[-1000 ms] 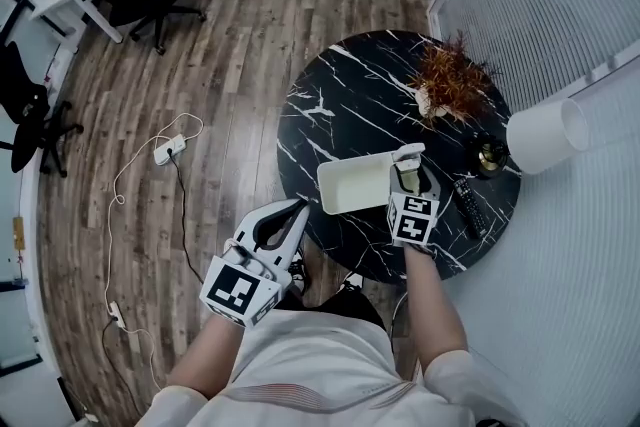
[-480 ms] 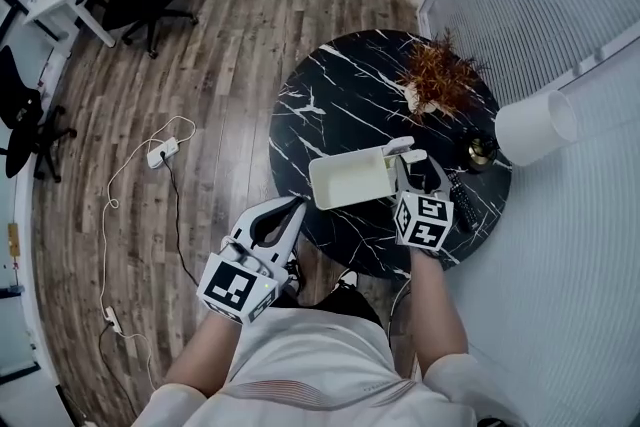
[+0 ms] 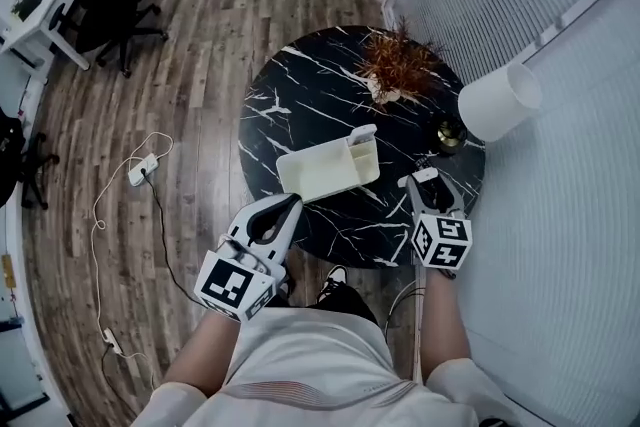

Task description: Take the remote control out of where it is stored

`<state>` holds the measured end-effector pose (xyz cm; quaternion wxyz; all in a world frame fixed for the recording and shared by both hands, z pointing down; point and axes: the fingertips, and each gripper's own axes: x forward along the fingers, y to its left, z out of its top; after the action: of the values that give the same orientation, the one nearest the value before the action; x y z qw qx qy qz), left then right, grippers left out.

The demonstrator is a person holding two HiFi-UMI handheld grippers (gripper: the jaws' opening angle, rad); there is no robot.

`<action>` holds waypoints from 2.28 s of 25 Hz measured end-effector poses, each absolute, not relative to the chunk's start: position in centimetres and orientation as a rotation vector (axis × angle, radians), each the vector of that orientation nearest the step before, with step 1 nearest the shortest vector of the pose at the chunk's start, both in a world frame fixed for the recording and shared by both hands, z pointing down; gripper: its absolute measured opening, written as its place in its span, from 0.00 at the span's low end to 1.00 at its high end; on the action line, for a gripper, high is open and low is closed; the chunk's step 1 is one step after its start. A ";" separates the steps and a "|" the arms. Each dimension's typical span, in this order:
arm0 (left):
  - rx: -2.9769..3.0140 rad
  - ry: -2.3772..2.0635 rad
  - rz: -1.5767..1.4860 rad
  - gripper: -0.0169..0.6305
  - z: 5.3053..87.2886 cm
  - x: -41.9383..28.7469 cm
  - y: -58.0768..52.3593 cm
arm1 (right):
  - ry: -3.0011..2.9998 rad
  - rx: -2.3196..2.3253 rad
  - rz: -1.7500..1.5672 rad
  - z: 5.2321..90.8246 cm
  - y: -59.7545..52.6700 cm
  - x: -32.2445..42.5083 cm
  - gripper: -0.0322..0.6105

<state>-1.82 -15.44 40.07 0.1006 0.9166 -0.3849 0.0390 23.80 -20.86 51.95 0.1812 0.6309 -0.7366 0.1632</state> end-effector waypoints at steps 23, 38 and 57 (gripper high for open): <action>2.670 -1.145 0.139 0.04 41.3 3.4 -15.0 | -1.788 1.152 0.529 66.4 -18.2 29.4 0.42; 2.619 -1.201 0.172 0.04 42.3 2.4 -16.6 | -1.719 0.969 0.538 73.0 -19.5 27.5 0.40; 2.663 -1.209 0.115 0.04 40.4 1.8 -15.7 | -1.903 1.274 0.577 66.4 -20.6 27.5 0.40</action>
<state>1.82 -15.70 40.40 0.1074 0.9046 -0.4106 0.0391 27.51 -20.57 66.45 0.3802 0.4991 -0.7452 0.2260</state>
